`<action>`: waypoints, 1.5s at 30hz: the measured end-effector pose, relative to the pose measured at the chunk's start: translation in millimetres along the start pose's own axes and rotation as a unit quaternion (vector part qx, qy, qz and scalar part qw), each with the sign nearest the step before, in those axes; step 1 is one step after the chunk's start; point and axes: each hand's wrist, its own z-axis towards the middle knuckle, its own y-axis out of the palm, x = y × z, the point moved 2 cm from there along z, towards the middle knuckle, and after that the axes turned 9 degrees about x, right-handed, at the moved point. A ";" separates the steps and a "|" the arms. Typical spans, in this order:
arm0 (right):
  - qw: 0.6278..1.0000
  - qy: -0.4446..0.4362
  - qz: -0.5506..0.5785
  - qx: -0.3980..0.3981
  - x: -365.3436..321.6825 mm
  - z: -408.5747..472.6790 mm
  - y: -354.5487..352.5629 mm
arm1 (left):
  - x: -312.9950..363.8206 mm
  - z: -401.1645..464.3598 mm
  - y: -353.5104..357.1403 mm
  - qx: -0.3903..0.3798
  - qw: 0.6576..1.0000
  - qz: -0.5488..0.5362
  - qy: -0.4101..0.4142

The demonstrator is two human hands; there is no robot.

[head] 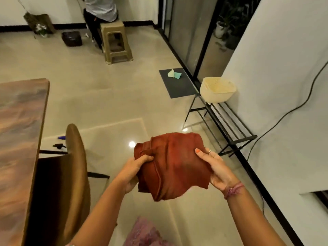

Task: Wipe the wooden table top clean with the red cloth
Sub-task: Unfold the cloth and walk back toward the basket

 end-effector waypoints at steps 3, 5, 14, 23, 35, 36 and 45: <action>0.998 -0.010 0.055 -0.030 -14.6 19.0 -11.5 | 18.6 28.4 15.8 -0.036 0.996 -0.042 -0.065; 0.996 -0.027 0.066 -0.061 -24.5 31.3 -12.6 | 29.1 48.0 22.8 -0.061 0.990 -0.092 -0.084; 0.995 -0.055 0.025 -0.076 -108.8 108.2 38.9 | 66.8 131.5 81.7 -0.220 0.936 -0.210 -0.179; 0.994 -0.102 -0.021 -0.041 -185.1 186.8 65.3 | 111.4 236.0 141.6 -0.220 0.920 -0.149 -0.287; 0.998 -0.056 0.018 0.031 -318.1 325.2 -36.6 | 204.3 361.1 282.8 -0.214 0.941 -0.109 -0.239; 0.998 -0.048 0.025 0.031 -331.7 338.6 -52.0 | 213.0 372.9 296.1 -0.196 0.949 -0.087 -0.233; 0.993 0.055 -0.042 0.093 -399.6 464.8 -166.4 | 273.3 453.4 410.0 -0.091 0.979 0.180 0.040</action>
